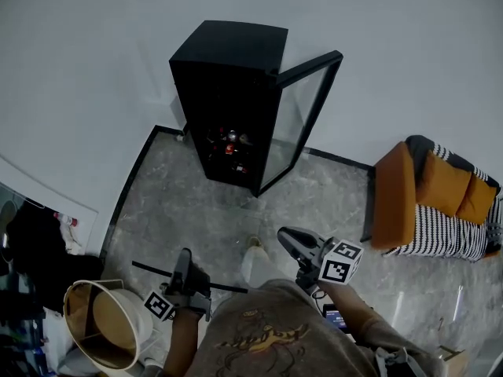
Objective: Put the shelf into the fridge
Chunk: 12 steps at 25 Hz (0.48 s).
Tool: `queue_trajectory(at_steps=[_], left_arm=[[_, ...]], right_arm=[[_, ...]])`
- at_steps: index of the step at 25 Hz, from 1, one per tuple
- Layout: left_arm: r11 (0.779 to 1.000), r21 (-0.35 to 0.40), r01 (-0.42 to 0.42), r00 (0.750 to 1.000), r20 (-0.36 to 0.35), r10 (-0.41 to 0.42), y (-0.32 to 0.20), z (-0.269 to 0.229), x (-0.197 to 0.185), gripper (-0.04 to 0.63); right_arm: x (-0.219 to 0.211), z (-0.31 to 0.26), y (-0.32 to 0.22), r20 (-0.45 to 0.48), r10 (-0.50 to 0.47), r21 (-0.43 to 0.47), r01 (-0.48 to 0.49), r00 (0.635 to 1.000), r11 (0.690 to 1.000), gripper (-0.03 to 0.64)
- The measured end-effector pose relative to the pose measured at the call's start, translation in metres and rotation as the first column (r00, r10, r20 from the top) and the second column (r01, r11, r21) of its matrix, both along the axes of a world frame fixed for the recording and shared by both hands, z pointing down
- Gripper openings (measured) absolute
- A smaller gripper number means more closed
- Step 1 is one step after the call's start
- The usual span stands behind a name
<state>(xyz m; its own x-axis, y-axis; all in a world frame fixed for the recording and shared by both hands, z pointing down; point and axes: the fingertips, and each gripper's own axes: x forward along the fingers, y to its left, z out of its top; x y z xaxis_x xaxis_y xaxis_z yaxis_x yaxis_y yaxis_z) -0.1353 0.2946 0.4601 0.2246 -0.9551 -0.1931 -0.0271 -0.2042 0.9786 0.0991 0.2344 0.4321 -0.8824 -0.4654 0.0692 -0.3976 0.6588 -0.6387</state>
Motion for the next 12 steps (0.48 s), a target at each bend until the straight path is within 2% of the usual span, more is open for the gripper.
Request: queue_trajectory(at_steps=[7, 12], left_arm=[[1.000, -0.005, -0.012, 1.000, 0.019, 0.012, -0.058, 0.002, -0.001, 0.018], [1.000, -0.019, -0.001, 1.000, 0.023, 0.002, -0.094, 0.005, -0.005, 0.018]], right_arm=[[-0.010, 0.003, -0.053, 0.002, -0.051, -0.005, 0.051, 0.999, 0.999, 0.029], [-0.022, 0.000, -0.099, 0.036, -0.089, -0.006, 0.089, 0.995, 0.996, 0.029]])
